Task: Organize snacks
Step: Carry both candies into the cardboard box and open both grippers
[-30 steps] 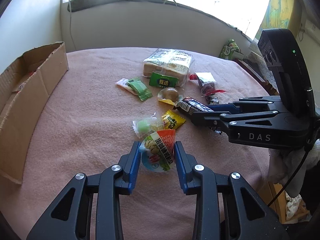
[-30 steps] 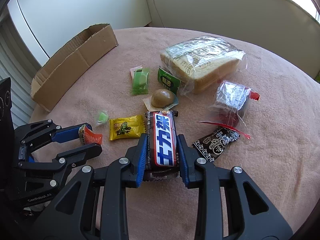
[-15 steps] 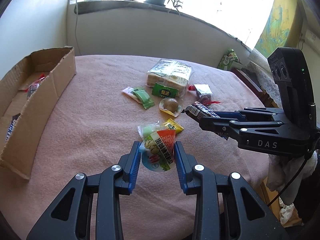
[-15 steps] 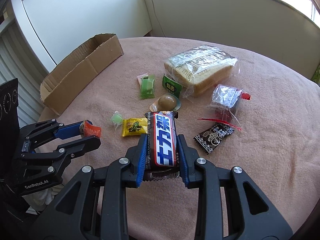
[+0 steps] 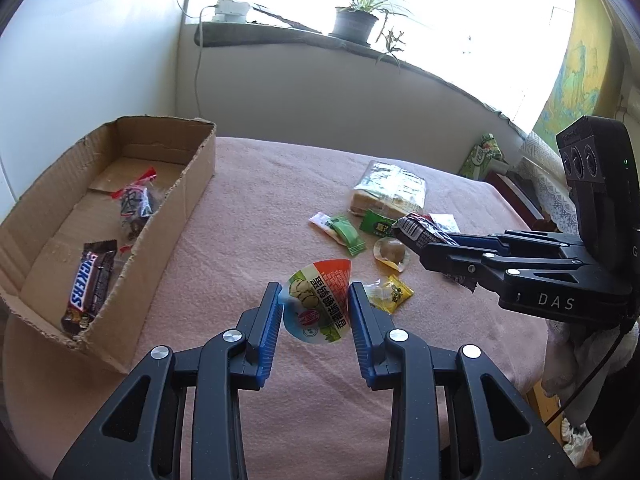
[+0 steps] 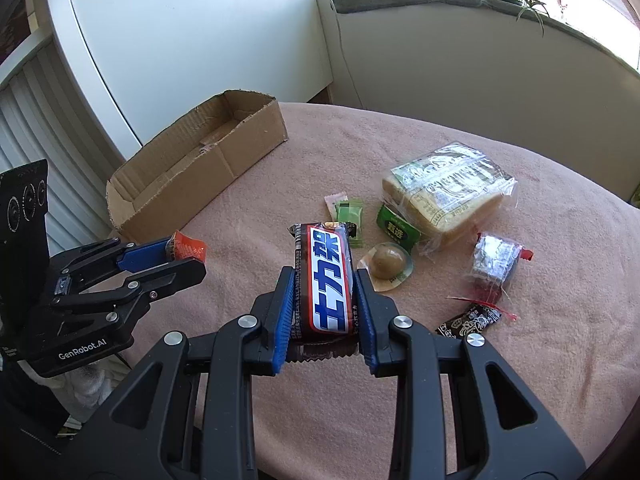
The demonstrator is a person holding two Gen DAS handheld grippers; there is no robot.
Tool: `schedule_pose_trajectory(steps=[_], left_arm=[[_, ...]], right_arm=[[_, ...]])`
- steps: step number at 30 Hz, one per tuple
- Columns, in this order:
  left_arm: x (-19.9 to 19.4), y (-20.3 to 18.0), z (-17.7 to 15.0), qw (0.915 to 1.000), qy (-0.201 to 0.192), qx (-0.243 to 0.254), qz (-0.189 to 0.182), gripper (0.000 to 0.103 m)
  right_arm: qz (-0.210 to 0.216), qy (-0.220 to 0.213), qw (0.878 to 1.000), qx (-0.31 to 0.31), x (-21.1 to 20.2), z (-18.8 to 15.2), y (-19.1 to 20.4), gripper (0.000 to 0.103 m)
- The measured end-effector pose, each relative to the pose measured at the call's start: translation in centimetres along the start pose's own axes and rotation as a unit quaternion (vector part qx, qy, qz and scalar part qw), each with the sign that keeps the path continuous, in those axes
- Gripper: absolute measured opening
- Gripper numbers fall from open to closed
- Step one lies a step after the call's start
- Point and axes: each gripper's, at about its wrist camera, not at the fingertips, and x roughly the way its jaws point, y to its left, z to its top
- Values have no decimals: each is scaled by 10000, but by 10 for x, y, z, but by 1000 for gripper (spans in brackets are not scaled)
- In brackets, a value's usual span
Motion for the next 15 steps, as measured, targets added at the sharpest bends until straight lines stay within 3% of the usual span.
schedule_pose_trajectory(steps=[15], left_arm=[[-39, 64, 11, 9953, -498, -480, 678, 32]], right_arm=[[349, -136, 9977, -572, 24, 46, 63, 30]])
